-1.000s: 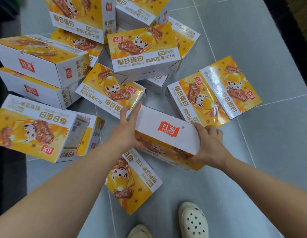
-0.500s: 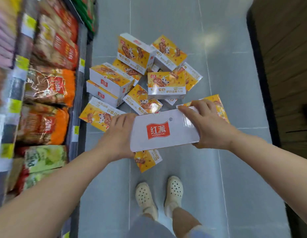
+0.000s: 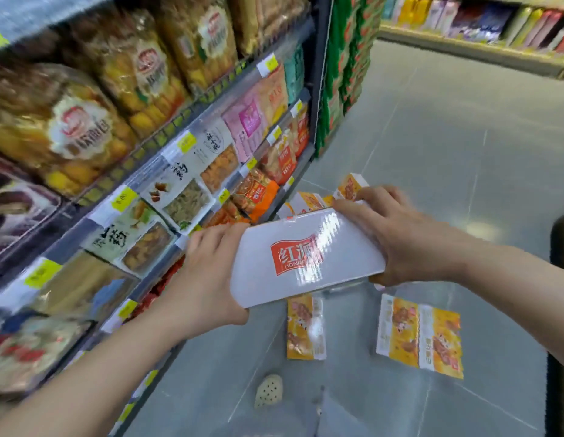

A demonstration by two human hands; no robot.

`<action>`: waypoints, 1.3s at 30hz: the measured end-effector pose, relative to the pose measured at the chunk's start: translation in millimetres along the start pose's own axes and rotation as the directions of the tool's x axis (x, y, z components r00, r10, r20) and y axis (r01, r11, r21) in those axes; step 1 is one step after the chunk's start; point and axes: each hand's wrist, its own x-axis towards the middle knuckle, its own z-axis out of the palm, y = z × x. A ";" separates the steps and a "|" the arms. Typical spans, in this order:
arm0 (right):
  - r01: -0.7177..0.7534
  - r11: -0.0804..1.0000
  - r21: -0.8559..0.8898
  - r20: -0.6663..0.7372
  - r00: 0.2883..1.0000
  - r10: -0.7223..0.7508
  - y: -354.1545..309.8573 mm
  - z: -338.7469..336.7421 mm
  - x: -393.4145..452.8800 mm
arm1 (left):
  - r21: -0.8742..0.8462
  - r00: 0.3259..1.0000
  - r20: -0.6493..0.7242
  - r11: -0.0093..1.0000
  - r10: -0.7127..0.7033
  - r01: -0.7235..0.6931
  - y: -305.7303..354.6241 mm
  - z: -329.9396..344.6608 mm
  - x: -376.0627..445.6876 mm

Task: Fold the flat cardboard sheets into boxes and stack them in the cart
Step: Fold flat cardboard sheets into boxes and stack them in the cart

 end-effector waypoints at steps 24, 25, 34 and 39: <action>0.990 0.103 -0.092 0.170 0.117 -0.979 -480.4 49.2 -73.0 | -0.369 0.154 -0.356 0.290 -0.922 0.883 65.6 32.1 -556.1; 0.994 0.053 -0.092 0.147 0.067 -0.987 -505.2 59.0 -85.3 | -0.364 0.114 -0.361 0.252 -0.926 0.897 68.0 37.5 -582.5; 0.970 -0.242 -0.015 0.231 -0.232 -0.945 -698.3 119.1 -202.8 | -0.414 -0.158 -0.431 0.039 -0.889 0.909 93.6 75.1 -781.2; 0.931 -0.365 0.029 0.283 -0.358 -0.890 -777.5 137.3 -237.5 | -0.505 -0.305 -0.378 -0.081 -0.874 0.859 100.7 72.3 -843.4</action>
